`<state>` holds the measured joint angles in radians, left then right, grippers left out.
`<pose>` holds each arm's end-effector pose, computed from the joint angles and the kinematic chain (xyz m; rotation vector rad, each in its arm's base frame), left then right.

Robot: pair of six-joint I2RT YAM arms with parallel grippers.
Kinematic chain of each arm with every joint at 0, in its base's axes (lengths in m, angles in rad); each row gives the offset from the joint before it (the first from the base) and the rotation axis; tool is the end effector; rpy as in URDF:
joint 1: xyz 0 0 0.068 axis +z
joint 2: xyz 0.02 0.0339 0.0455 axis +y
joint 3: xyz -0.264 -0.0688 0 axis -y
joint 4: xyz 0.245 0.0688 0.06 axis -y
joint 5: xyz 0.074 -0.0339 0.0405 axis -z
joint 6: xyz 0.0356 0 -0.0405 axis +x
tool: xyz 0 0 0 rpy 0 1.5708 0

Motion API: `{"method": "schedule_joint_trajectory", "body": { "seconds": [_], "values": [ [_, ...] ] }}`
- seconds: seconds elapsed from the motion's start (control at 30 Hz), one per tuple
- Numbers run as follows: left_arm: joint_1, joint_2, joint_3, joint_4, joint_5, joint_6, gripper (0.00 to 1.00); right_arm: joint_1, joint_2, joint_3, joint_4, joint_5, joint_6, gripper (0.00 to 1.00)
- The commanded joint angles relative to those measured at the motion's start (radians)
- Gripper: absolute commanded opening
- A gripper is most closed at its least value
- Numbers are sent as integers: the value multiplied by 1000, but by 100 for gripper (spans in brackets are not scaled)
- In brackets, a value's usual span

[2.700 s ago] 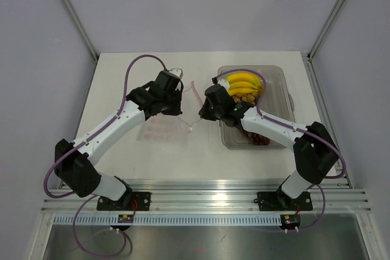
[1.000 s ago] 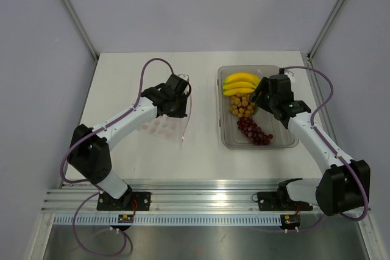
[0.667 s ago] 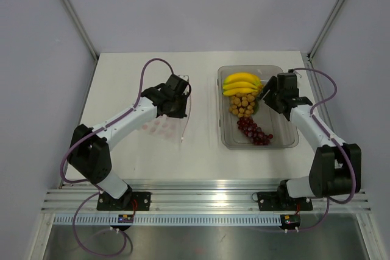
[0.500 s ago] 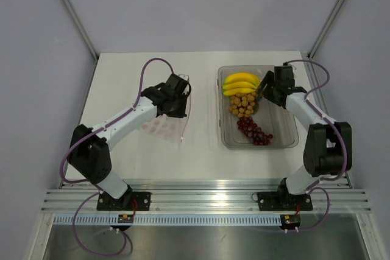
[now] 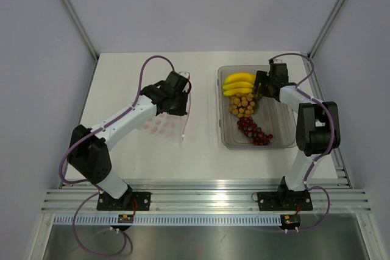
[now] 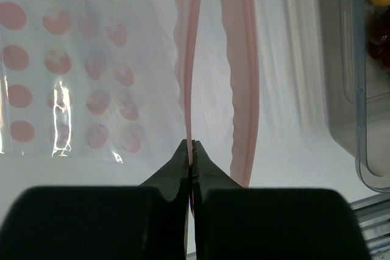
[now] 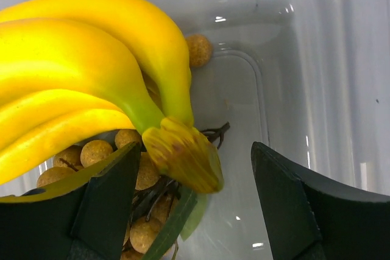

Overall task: Place the food in the zip-top bag and seal the zipper
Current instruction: Pick up the fake fruit from the bin.

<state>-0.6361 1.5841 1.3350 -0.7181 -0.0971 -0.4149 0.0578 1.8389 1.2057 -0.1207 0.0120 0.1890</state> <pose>0.2738 -0.1979 0.2851 0.2438 2.5456 -0.2918 0.4022 0.0228 0.1964 0.1586 2.3218 0.1101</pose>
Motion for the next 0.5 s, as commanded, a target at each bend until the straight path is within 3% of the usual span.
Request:
{"method": "schedule_joint_trajectory", "body": {
  "seconds": [0.0, 0.13, 0.47],
  "values": [
    [-4, 5, 44, 9, 19, 16, 0, -10, 31, 61, 78, -83, -71, 80],
    [-5, 5, 41, 8, 27, 14, 0, -12, 40, 83, 81, -101, -92, 77],
    [-4, 8, 49, 2, 30, 13, 0, -10, -44, 43, 66, -90, -76, 34]
  ]
}}
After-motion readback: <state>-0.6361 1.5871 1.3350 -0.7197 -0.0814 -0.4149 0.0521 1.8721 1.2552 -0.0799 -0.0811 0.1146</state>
